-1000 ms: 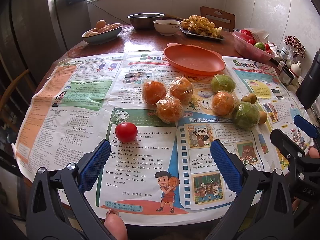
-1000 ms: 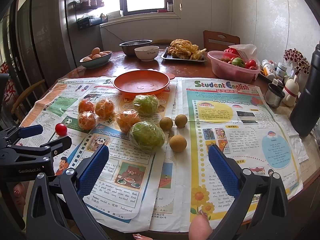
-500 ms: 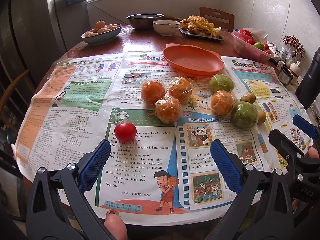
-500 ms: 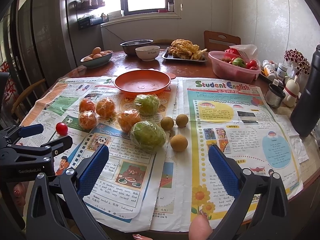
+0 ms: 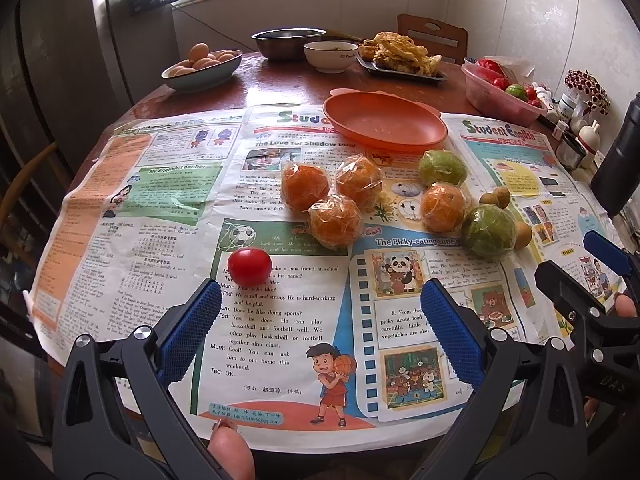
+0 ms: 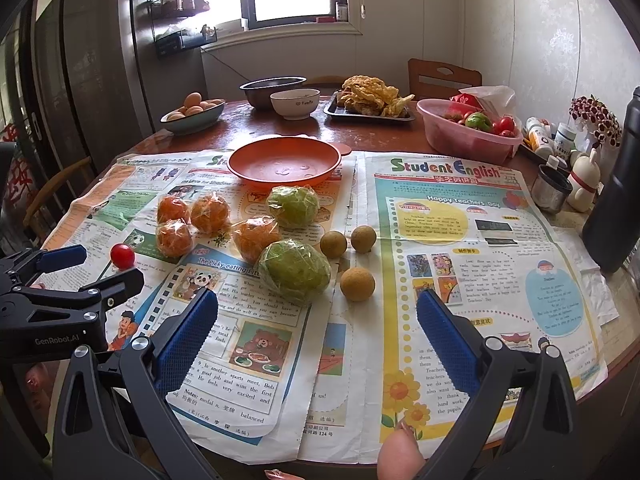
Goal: Organize fruits
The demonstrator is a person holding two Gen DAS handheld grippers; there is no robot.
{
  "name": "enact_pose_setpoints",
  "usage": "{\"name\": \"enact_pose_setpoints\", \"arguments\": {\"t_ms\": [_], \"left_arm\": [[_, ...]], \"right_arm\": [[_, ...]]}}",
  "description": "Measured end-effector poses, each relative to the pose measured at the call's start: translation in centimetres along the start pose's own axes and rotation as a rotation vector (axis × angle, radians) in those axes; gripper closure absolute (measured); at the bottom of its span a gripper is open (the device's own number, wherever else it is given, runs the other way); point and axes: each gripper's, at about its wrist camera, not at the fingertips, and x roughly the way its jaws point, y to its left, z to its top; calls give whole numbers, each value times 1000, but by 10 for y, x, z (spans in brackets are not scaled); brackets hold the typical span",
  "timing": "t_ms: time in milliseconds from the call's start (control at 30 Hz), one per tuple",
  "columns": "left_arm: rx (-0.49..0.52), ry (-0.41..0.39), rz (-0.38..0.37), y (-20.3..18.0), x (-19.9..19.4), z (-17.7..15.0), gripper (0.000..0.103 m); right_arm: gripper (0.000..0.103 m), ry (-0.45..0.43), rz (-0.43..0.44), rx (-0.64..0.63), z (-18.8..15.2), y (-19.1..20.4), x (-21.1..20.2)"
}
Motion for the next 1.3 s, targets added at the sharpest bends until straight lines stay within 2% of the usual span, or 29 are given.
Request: {"name": "enact_pose_setpoints", "arguments": {"t_ms": [400, 467, 633, 800, 1033, 1067, 1167, 1233, 1267, 1300], "left_arm": [[11, 13, -9, 1, 7, 3, 9], [6, 20, -21, 6, 10, 3, 9], [-42, 37, 11, 35, 19, 7, 9], [-79, 70, -2, 62, 30, 10, 9], [-30, 78, -44, 65, 43, 14, 9], [-23, 77, -49, 64, 44, 14, 10], [-9, 91, -85, 60, 49, 14, 21], [2, 95, -83, 58, 52, 13, 25], [7, 92, -79, 57, 53, 14, 32], [9, 89, -83, 58, 53, 14, 39]], "right_arm": [[4, 15, 4, 8, 1, -5, 6], [4, 25, -3, 0, 1, -6, 9], [4, 52, -35, -9, 2, -20, 17], [4, 119, -90, 7, 0, -42, 41], [4, 134, -91, -19, 0, -53, 59], [4, 138, -87, -27, 0, -53, 61], [5, 148, -71, -43, 2, -52, 66], [12, 149, -58, -47, 3, -50, 68], [18, 150, -54, -49, 4, -50, 70], [32, 156, -44, -55, 5, -50, 73]]}}
